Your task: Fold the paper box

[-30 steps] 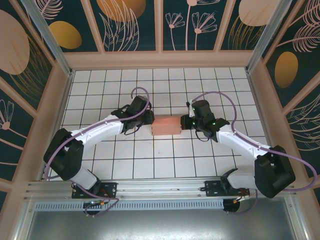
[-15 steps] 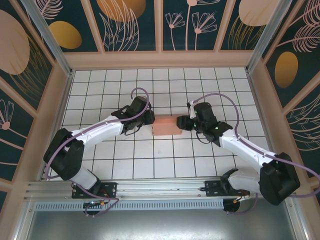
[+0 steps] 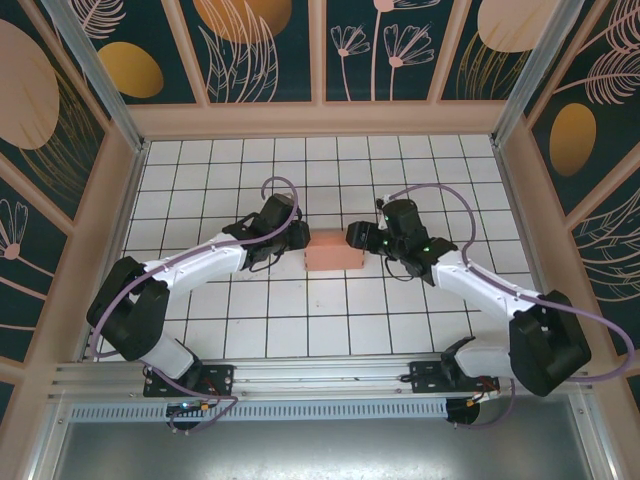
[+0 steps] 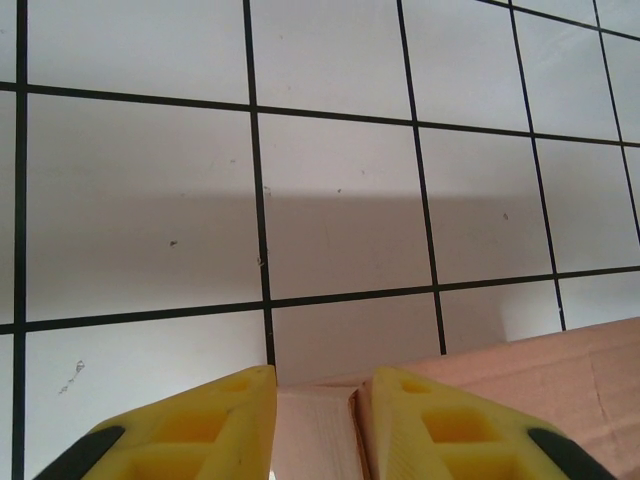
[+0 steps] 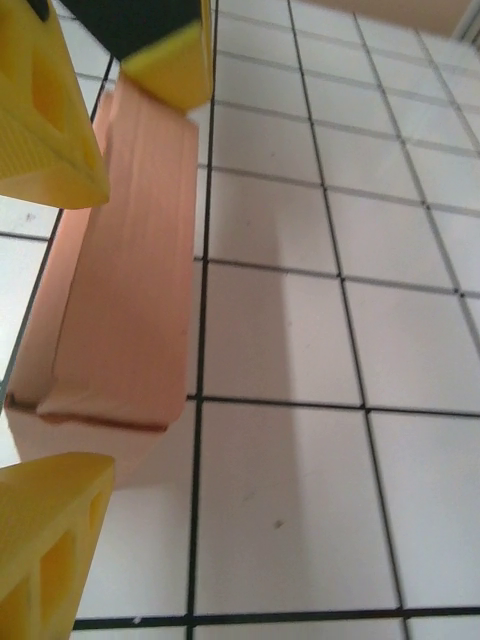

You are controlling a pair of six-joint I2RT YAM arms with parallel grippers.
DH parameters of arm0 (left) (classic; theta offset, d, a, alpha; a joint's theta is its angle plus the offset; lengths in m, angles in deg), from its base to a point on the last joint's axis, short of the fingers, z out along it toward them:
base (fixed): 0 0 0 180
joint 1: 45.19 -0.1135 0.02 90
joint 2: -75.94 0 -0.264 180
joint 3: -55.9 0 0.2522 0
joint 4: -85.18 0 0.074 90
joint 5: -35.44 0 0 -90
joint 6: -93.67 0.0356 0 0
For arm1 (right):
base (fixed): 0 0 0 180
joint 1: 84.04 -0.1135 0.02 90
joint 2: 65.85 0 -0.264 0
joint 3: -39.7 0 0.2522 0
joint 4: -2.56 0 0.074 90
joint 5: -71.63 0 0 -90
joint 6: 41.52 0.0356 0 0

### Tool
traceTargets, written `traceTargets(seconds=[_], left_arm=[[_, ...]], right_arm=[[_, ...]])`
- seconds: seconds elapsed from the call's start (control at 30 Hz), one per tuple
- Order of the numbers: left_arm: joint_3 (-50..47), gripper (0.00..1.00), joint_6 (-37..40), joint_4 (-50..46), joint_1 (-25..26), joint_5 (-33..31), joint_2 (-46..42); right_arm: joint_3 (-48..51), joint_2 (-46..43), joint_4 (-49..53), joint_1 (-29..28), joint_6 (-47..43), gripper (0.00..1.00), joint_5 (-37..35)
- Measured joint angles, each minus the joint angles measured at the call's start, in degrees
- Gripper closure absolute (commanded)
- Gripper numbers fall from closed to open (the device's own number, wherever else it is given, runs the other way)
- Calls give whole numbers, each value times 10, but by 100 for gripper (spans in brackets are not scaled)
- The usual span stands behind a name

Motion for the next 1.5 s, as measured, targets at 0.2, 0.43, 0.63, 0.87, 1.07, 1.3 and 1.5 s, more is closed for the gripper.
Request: traceTargets(seconds=[0.2,0.43,0.63,0.87,1.07,1.3,1.5], left_arm=[[-30,63,0,31,0,5,-13],[-80,62,0,4,0,15,-10],[-83,60,0,-14,0,15,-7],[-82,38,-4,-7,0,0,-17],[-74,7,-16,54,0,52,-3],[-64,16,-27,124,0,123,55],[-23,37,-33,145,0,179,122]], right_arm=[[12,12,2,3,17,60,-3],[52,12,2,9,20,72,-4],[52,7,-1,9,15,49,0],[52,-12,-1,9,9,43,0],[52,3,-9,28,49,40,20],[55,33,-25,32,78,41,57],[64,68,-49,31,97,46,93]])
